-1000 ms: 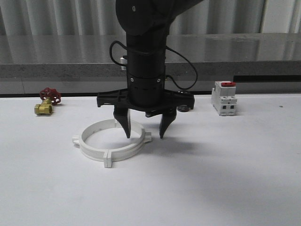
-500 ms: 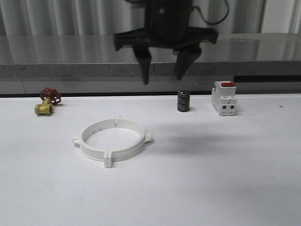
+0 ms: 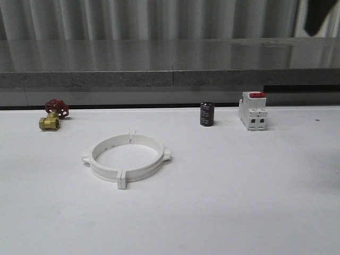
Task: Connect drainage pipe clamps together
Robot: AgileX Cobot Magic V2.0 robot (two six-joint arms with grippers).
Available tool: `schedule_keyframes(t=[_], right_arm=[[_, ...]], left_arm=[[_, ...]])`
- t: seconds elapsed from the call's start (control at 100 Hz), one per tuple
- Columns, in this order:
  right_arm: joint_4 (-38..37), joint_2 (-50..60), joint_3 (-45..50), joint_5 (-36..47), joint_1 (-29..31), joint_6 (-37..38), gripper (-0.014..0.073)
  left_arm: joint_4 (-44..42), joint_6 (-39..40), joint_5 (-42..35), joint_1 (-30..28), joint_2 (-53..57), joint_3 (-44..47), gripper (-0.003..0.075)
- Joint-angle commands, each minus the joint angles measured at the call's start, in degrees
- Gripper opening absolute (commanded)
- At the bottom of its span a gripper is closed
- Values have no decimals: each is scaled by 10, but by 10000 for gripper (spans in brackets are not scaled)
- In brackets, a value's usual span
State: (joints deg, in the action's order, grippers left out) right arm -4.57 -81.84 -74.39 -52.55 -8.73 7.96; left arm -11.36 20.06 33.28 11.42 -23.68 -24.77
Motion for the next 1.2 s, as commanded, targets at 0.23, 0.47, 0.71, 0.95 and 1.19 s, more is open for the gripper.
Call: schedule_keyframes(t=[0.23,0.47,0.71,0.95,1.19], right_arm=[[14,258,220,51,53,-14,490],[35,439,345,55,53,-14,468],[34,566,403,55,53,-14,134],[34,585,407,60,53,-14,-67],[34,585,407,59,53,-14,-67]], left_arm=[[-2,-1,-43,-1,-3,-14,-20],[-2,-1,-43,-1,-3,-14,-21],[-2,-1,-43,-1,-3,-14,-20],[-2,-1,-43,-1,-3,-14,-20],[-2,-1,-43,-1,-3,-14,-21]])
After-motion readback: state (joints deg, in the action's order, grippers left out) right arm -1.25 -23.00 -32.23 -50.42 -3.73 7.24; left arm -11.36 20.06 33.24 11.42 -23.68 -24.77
